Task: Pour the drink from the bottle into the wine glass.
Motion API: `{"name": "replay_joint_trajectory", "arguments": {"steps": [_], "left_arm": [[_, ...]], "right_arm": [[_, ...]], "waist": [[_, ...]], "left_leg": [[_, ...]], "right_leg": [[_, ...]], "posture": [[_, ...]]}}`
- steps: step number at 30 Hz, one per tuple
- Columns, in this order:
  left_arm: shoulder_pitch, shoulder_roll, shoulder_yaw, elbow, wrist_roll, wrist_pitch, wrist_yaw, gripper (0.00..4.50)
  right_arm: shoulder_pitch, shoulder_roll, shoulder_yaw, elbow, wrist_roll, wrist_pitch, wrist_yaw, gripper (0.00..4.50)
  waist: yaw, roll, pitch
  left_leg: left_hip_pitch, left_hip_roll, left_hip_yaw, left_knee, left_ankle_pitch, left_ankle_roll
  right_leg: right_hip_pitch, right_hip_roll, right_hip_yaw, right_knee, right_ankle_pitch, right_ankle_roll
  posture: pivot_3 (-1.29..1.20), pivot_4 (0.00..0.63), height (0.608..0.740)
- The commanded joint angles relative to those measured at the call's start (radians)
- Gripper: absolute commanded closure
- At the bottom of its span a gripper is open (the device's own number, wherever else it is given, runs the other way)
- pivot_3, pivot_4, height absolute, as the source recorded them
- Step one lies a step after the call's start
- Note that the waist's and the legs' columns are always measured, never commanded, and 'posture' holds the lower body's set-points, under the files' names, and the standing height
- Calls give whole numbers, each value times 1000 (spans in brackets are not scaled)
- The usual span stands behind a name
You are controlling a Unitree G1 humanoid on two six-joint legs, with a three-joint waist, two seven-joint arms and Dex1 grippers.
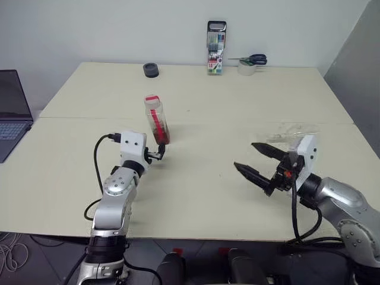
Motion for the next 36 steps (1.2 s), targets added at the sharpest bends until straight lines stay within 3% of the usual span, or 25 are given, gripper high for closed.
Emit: {"name": "replay_joint_trajectory", "arguments": {"steps": [1, 20, 36], "left_arm": [[-32, -10, -21, 19, 16, -24, 4, 81], [-221, -69, -13, 211, 32, -105, 72, 81], [-357, -84, 22, 306, 32, -98, 153, 81]], "right_arm": [[-11, -22, 1, -29, 18, -6, 29, 0], [-92, -58, 27, 10, -13, -33, 80, 0], [-318, -43, 65, 85, 88, 53, 108, 0]], "waist": [[0, 0, 0], [2, -3, 2], [2, -5, 3]], "left_leg": [[0, 0, 0, 0, 0, 0], [-1, 0, 0, 0, 0, 0], [-1, 0, -1, 1, 0, 0]], "right_leg": [[0, 0, 0, 0, 0, 0], [0, 0, 0, 0, 0, 0], [0, 0, -1, 0, 0, 0]], "posture": [[0, 150, 740], [0, 150, 740], [0, 150, 740]]}}
